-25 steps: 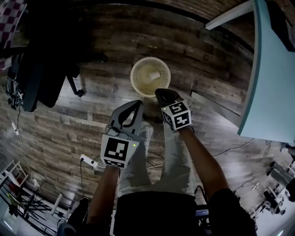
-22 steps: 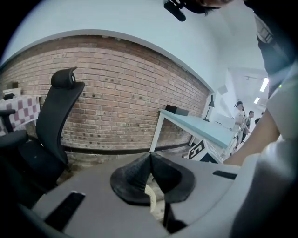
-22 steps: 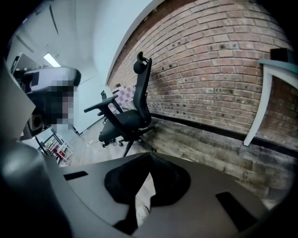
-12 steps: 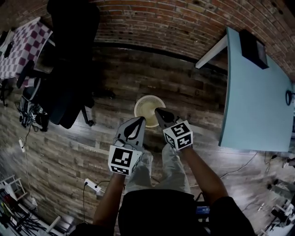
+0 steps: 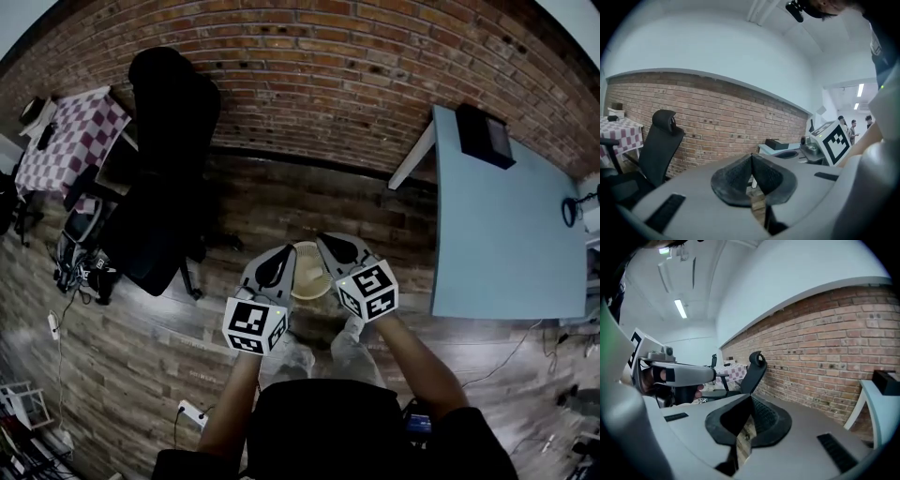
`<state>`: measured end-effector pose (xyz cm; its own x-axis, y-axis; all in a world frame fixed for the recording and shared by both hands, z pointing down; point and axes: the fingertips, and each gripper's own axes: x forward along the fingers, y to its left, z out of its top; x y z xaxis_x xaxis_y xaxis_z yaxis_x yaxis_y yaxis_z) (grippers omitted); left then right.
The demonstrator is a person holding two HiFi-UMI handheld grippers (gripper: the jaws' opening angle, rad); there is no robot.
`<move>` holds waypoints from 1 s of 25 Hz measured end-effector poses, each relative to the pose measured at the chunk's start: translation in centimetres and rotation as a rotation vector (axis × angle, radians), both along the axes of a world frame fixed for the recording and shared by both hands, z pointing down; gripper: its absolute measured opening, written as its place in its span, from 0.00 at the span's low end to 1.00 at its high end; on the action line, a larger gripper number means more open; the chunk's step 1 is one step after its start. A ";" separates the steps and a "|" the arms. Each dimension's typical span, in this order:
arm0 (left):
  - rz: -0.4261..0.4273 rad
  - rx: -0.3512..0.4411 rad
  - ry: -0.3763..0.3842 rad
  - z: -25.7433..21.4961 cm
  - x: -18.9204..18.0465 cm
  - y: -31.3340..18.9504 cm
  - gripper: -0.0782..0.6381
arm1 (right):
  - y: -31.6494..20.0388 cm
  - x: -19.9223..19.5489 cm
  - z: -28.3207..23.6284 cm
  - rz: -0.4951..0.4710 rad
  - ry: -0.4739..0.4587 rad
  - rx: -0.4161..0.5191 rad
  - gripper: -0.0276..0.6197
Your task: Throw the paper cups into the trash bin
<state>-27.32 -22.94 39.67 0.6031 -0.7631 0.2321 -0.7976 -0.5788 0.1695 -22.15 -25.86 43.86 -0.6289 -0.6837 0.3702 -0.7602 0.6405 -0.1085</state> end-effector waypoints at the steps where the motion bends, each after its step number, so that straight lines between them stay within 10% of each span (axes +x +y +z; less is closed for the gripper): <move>1: 0.000 0.016 0.002 -0.9 0.0 -0.2 0.11 | 0.0 0.0 -1.3 -0.001 -0.002 0.022 0.05; 25: 0.124 0.306 0.010 -16.0 4.6 -0.9 0.11 | 2.1 2.3 -21.8 0.044 -0.143 0.362 0.05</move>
